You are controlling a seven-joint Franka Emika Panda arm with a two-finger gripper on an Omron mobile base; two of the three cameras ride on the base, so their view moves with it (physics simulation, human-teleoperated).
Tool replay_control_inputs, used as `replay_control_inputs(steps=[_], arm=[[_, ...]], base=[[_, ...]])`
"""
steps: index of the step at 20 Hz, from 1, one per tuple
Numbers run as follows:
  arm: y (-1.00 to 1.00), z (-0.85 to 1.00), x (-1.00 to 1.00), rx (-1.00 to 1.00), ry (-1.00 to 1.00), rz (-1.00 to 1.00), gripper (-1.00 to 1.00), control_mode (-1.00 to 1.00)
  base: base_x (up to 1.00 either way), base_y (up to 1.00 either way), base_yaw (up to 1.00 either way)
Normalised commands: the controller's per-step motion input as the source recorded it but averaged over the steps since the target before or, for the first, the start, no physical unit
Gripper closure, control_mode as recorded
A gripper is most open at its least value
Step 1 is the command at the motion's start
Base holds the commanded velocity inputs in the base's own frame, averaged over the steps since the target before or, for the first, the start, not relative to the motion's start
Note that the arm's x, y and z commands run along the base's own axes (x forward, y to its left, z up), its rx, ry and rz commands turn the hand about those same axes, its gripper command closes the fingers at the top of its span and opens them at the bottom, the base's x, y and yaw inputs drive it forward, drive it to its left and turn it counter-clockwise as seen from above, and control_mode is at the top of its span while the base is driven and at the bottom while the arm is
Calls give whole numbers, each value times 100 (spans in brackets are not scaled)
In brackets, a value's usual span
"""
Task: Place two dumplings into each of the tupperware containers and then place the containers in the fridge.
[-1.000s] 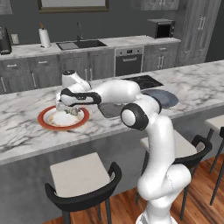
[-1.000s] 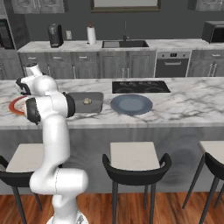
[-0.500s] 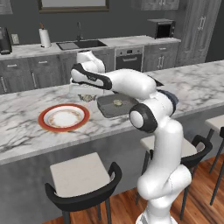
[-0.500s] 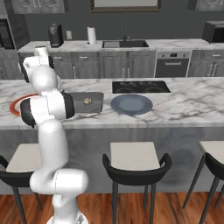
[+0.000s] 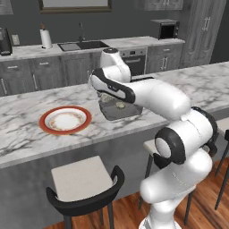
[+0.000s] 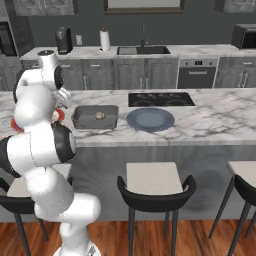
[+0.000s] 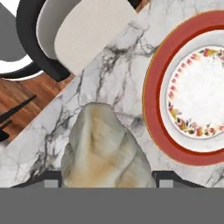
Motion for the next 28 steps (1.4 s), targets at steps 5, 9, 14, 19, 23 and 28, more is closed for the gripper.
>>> replay_control_inputs(steps=[5, 9, 14, 19, 23, 28], arm=[[-92, 3, 1, 4, 9, -26, 100, -100], [-51, 10, 66, 0, 23, -21, 100, -100], [-7, 16, 78, 0, 20, -13, 100, -100], [0, -21, 48, -4, 2, -15, 100, -100], [0, -60, 36, -5, 0, -13, 100, -100], [2, -36, 38, 0, 0, -11, 100, -100]], base=[[0, 0, 0], [0, 0, 0], [0, 0, 0], [0, 0, 0], [0, 0, 0], [0, 0, 0]])
